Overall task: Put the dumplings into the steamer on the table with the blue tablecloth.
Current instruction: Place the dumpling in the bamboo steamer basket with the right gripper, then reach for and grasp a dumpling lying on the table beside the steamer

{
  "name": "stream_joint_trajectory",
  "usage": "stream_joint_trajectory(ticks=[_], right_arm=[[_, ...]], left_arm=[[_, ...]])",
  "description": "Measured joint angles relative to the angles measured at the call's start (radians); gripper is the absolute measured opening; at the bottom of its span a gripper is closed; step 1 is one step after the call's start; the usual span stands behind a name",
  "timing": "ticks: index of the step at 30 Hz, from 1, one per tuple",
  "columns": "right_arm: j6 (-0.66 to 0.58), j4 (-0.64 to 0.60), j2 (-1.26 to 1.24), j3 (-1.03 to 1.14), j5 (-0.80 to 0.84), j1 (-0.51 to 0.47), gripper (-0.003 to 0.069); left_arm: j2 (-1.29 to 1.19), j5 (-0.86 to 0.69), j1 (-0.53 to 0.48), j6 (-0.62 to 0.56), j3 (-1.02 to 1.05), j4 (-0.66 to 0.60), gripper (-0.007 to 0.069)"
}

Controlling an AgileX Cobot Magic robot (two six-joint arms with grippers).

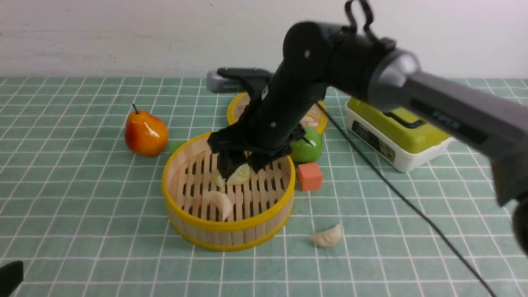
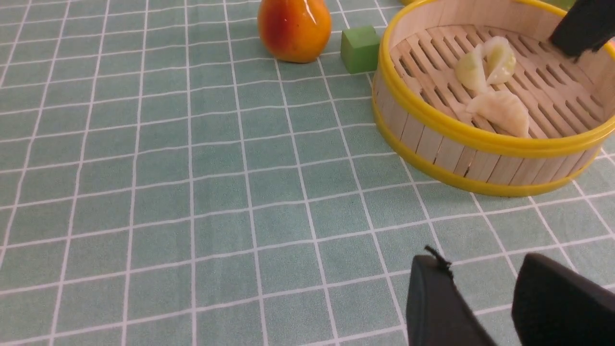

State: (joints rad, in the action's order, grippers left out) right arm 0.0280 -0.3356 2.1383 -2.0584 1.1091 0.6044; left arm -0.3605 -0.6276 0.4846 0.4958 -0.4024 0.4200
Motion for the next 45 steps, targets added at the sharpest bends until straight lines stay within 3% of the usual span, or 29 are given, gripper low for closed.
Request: stream_joint_trajectory(ticks=[4,7,13,19,23,31,34,39,45], right_arm=[[-0.033,0.174,-0.135,0.122,0.104,-0.024,0.0482],[-0.045,0.194,-0.195,0.327,0.078,-0.061,0.0482],[-0.028,0.167,-0.355,0.797,-0.253,-0.104,0.0482],[0.056,0.114,-0.437,1.011,-0.549,-0.119,0.0479],[0.011,0.144,-0.379,1.022,-0.594,-0.119,0.0433],[-0.028,0.262,-0.293,0.965,-0.668,-0.119,0.0216],[-0.028,0.322,-0.282,0.954,-0.733,-0.119,0.0166],[-0.016,0.37,-0.28,0.902,-0.761,-0.119,0.0169],[0.148,0.262,-0.286,0.813,-0.616,-0.119,0.0279]], left_arm=[[0.0,0.001,0.0,0.0,0.0,-0.003,0.0238],[0.0,0.003,0.0,0.0,0.0,-0.003,0.0238],[0.0,0.012,0.0,0.0,0.008,0.0,0.0238],[0.0,0.051,0.0,0.0,0.033,0.004,0.0238],[0.0,0.059,0.0,0.0,0.041,0.004,0.0238],[0.0,0.07,0.0,0.0,0.043,0.003,0.0238],[0.0,0.071,0.0,0.0,0.043,0.003,0.0238],[0.0,0.071,0.0,0.0,0.043,0.003,0.0238],[0.0,0.071,0.0,0.001,0.043,0.003,0.0238]])
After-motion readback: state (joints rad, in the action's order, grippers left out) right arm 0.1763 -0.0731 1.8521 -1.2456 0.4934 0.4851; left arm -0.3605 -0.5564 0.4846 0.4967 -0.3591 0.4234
